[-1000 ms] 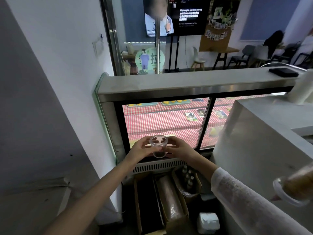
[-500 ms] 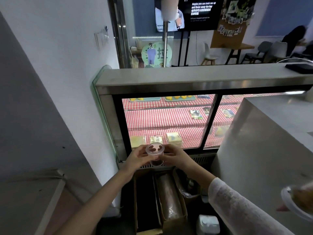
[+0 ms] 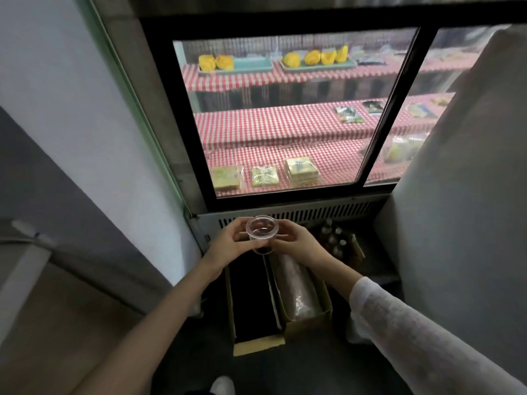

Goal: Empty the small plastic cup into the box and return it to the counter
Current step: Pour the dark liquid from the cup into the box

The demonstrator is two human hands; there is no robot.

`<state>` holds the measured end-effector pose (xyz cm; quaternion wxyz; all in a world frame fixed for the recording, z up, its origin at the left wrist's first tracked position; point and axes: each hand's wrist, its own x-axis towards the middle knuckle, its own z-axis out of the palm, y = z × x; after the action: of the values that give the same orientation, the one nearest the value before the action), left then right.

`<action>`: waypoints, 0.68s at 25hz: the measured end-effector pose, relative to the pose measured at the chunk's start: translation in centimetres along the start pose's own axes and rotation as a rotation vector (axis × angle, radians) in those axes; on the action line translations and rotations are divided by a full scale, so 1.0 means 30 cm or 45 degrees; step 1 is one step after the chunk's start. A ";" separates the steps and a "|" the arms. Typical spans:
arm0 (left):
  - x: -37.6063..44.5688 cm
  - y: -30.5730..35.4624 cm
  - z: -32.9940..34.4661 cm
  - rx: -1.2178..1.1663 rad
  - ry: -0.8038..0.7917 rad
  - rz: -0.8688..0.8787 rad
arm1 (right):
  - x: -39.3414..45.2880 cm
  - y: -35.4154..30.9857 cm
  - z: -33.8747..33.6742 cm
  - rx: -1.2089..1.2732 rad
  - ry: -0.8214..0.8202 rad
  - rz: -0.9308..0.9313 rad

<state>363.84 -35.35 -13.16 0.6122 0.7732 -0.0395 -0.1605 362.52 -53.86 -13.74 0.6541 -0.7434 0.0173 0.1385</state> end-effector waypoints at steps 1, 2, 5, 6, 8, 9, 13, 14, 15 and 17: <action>0.034 -0.088 0.002 0.013 -0.002 0.006 | 0.035 0.087 0.011 -0.006 0.001 0.001; 0.063 -0.156 0.004 0.015 -0.008 0.005 | 0.064 0.148 0.018 -0.014 -0.012 0.002; 0.140 -0.380 0.012 0.023 -0.018 0.003 | 0.149 0.347 0.046 -0.040 -0.044 -0.001; 0.159 -0.445 0.017 0.027 -0.016 -0.002 | 0.165 0.398 0.055 -0.038 -0.043 0.011; 0.201 -0.582 0.031 0.041 -0.029 0.026 | 0.205 0.519 0.078 -0.038 -0.053 -0.004; 0.225 -0.652 0.036 0.053 -0.028 0.033 | 0.226 0.585 0.090 -0.043 -0.046 -0.004; 0.282 -0.862 0.058 0.099 -0.011 0.065 | 0.281 0.776 0.126 -0.064 -0.073 -0.032; 0.295 -0.904 0.062 0.114 -0.001 0.076 | 0.295 0.815 0.133 -0.069 -0.083 -0.046; 0.311 -0.945 0.065 0.123 0.013 0.087 | 0.310 0.855 0.141 -0.072 -0.087 -0.056; 0.344 -1.009 0.072 0.139 0.024 0.120 | 0.337 0.925 0.148 -0.081 -0.093 -0.094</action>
<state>368.85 -32.54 -44.68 0.5763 0.8043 -0.0787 -0.1218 365.68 -51.94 -43.37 0.6352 -0.7583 -0.0384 0.1418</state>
